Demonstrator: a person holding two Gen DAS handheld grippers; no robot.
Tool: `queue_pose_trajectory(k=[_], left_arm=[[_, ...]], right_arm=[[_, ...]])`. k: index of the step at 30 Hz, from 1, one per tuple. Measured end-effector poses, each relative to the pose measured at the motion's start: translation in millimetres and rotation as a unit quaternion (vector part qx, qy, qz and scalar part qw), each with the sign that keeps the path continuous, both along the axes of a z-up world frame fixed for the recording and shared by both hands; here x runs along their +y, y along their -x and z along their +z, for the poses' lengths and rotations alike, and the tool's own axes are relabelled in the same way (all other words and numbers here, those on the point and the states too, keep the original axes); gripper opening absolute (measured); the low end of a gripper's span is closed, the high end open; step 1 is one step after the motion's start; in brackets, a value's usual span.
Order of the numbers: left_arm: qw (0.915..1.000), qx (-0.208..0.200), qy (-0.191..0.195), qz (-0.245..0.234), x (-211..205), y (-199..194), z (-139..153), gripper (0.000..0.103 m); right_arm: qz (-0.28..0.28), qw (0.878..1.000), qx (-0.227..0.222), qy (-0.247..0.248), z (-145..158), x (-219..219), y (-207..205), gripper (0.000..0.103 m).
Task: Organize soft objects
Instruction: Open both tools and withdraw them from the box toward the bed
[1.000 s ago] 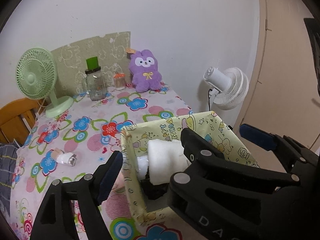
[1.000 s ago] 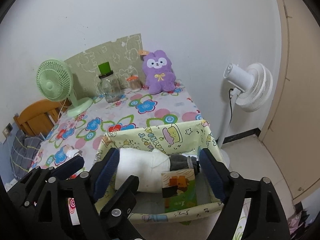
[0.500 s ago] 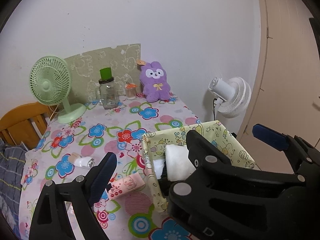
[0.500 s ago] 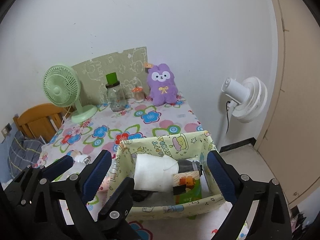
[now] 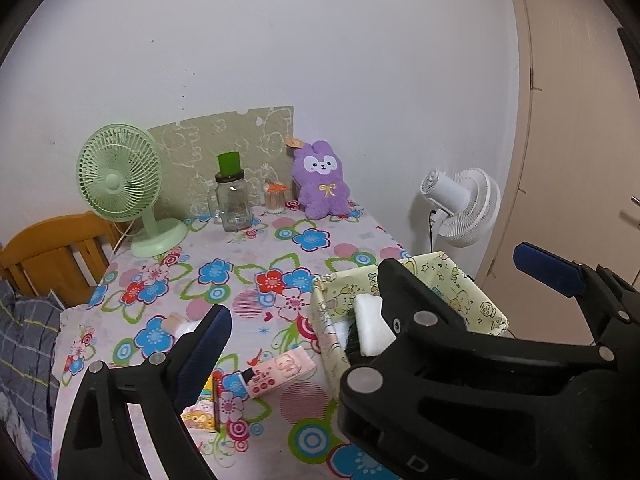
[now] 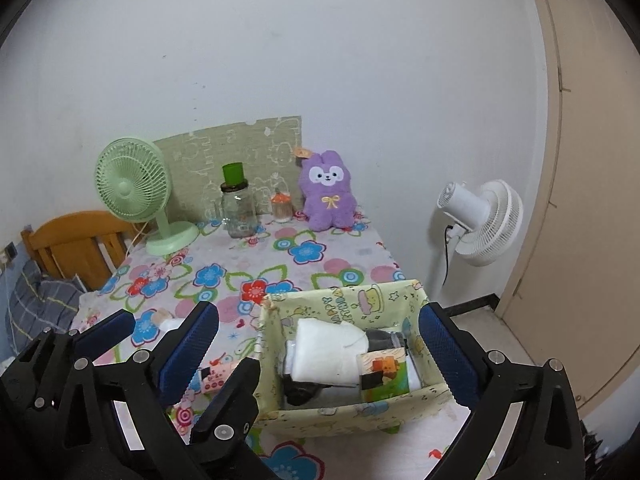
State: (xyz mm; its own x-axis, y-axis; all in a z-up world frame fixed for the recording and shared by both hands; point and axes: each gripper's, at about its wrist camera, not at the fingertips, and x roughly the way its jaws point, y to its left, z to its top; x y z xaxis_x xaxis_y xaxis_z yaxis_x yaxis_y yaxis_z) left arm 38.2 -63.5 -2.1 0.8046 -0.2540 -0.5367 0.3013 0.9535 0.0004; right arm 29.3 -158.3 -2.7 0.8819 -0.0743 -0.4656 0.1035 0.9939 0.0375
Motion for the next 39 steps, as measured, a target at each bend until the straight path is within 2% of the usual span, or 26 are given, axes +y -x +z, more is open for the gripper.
queue_pose_trajectory(k=[12, 24, 31, 39], left_arm=[[0.9997, -0.012, 0.004, 0.019, 39, 7, 4, 0.095], [0.999, -0.015, -0.007, 0.042, 70, 5, -1, 0.095], [0.9984, -0.002, 0.001, 0.056, 86, -3, -14, 0.095], [0.9952, 0.023, -0.014, 0.095, 104, -20, -43, 0.095]], right_arm=[[0.027, 1.0, -0.005, 0.005, 5, 39, 3, 0.102], [0.057, 0.998, -0.005, -0.021, -4, 69, -5, 0.102], [0.063, 0.998, -0.006, -0.03, -16, 83, -11, 0.101], [0.077, 0.996, 0.018, -0.039, -43, 99, -29, 0.097]])
